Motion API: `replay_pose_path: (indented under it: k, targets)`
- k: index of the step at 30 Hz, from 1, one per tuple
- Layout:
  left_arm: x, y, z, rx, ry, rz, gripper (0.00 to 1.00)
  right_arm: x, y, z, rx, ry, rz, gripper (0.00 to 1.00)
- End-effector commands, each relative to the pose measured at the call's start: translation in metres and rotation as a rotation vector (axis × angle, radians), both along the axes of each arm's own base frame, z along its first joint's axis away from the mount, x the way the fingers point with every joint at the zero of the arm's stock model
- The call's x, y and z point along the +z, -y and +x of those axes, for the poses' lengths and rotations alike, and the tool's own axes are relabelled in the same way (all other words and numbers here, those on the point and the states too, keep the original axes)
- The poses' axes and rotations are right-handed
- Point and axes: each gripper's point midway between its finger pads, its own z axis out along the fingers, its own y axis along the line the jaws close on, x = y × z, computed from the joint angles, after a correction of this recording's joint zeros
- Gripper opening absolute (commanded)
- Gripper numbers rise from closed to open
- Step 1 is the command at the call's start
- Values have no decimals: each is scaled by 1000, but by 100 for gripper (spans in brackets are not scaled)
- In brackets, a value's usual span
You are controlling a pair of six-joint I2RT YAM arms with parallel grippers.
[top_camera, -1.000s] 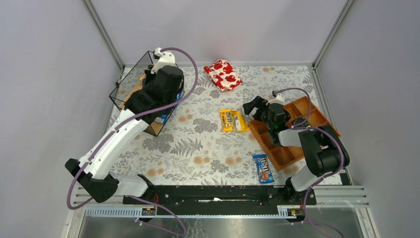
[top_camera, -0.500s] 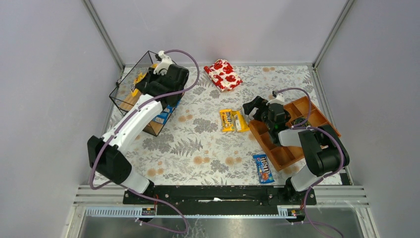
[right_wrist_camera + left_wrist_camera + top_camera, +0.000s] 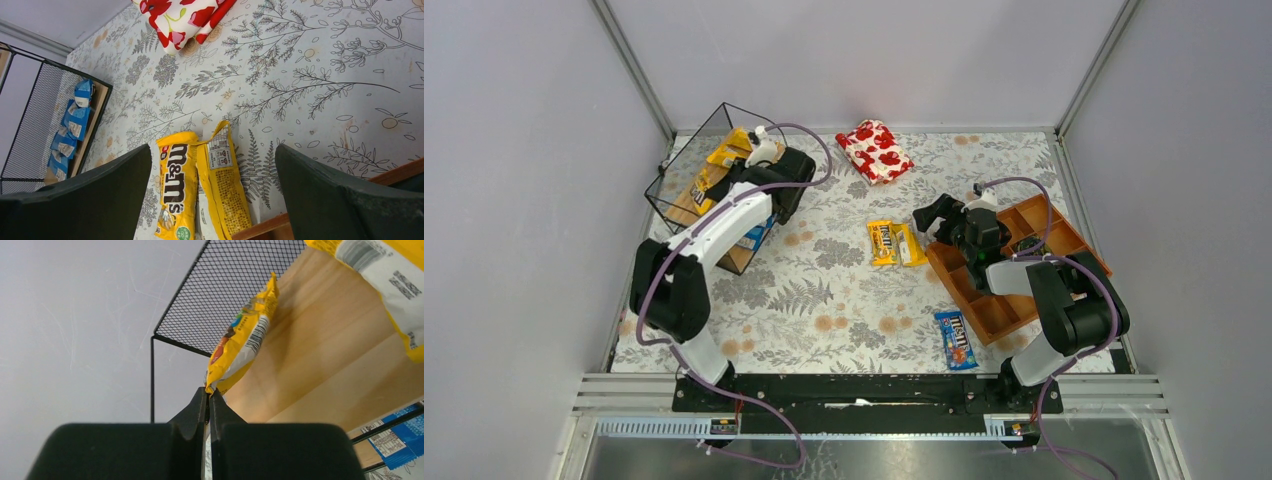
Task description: Place and organize the candy bags onto the shelf
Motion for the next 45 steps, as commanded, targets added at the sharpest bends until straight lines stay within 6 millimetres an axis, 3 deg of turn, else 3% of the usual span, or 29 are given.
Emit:
replay_pose_path:
  k: [1,12,28,45]
  targets:
    - [-4,-2,4,28,13,15,0,17,-1,10,2,62,28,100]
    - [-38,27,39,-60,-88,-123,1,17,1,9,-4,62,28,100]
    - [-45,48,63,-118,-99,-224,31,17,1,10,-3,58,33,100]
    - [-37,55,78,-143,-59,-228,30,15,1,11,2,51,36,100]
